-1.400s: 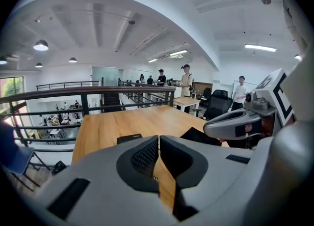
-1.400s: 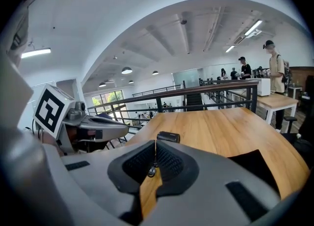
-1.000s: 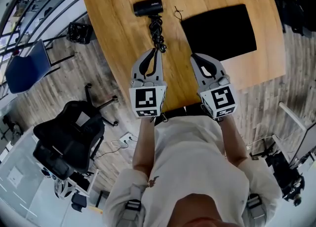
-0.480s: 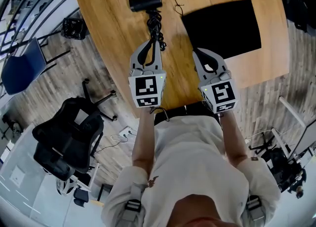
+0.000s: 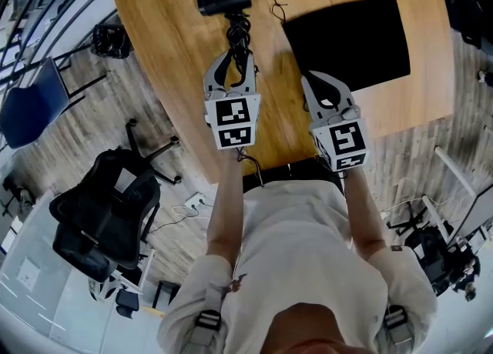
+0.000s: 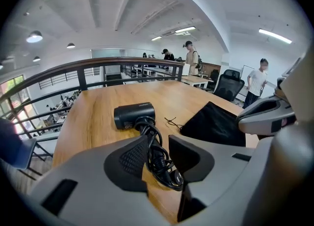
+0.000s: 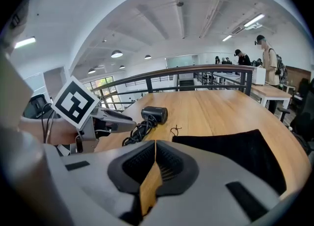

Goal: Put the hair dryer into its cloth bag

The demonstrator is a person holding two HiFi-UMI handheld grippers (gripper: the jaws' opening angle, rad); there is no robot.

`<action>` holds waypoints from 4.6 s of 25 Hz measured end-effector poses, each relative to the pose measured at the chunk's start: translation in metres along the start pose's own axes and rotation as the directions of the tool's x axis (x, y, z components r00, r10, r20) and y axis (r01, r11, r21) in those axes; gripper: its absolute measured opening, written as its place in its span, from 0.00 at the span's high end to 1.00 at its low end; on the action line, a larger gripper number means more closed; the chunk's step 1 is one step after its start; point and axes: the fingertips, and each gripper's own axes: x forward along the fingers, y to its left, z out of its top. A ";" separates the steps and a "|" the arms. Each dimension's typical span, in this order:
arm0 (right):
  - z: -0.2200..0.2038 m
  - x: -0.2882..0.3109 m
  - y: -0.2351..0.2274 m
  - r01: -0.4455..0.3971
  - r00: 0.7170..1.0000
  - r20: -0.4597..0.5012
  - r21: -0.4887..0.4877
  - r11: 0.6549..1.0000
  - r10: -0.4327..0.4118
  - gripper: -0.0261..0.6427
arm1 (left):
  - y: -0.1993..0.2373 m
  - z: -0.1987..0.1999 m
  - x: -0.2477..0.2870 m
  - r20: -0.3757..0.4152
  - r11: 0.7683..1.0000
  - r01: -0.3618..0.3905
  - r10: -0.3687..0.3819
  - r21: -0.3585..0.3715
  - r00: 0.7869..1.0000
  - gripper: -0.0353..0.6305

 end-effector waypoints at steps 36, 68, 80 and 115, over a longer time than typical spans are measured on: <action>-0.020 0.010 -0.014 0.033 0.998 -0.048 0.013 0.999 -0.032 0.93 | 0.012 -0.038 0.062 -0.203 0.995 -0.079 0.066 -0.053 0.977 0.54; -0.068 0.029 -0.026 0.138 0.971 -0.187 -0.060 0.989 -0.147 0.93 | -0.007 -0.084 0.001 -0.221 0.968 0.160 -0.115 0.194 0.969 0.58; -0.085 0.049 -0.027 0.150 0.954 -0.242 -0.123 0.981 -0.176 0.81 | -0.010 -0.108 -0.023 -0.251 0.944 0.212 -0.148 0.254 0.957 0.58; -0.066 0.031 -0.035 0.194 0.964 -0.171 -0.063 0.979 -0.202 0.93 | -0.020 -0.119 -0.049 -0.242 0.915 0.270 -0.201 0.300 0.949 0.59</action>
